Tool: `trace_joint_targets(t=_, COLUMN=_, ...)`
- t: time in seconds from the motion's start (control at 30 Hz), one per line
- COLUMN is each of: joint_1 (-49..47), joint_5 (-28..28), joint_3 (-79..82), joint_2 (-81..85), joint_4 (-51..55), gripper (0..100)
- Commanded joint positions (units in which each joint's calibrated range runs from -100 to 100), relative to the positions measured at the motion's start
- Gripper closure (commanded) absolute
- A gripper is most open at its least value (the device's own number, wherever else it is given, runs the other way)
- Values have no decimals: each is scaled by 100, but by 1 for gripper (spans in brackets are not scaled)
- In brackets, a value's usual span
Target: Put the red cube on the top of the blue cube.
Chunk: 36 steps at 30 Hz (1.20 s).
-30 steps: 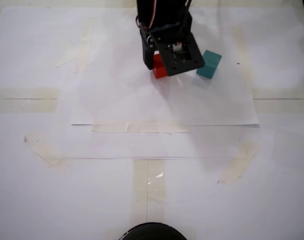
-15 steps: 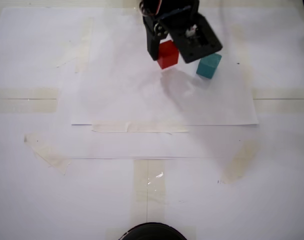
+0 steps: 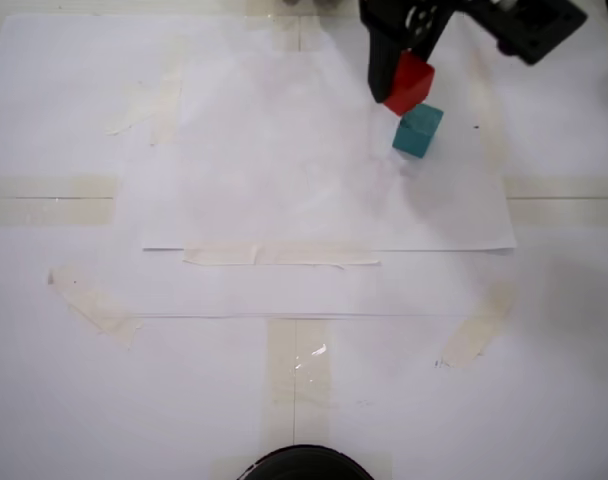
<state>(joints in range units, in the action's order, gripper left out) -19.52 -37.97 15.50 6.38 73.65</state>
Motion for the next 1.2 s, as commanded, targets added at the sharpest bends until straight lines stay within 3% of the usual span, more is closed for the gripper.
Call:
trace_joint_targets(t=0.0, joint_1=-266, joint_5=112, joint_3=-483, joint_2=461, joint_4=51, gripper=88)
trace_joint_targets(t=0.43, joint_1=-380, joint_5=674, joint_3=-737, joint_2=238, joint_4=132, gripper=88)
trace_joint_targets(t=1.17, joint_1=-380, joint_5=928, joint_3=-973, joint_2=-569, joint_4=2, gripper=88)
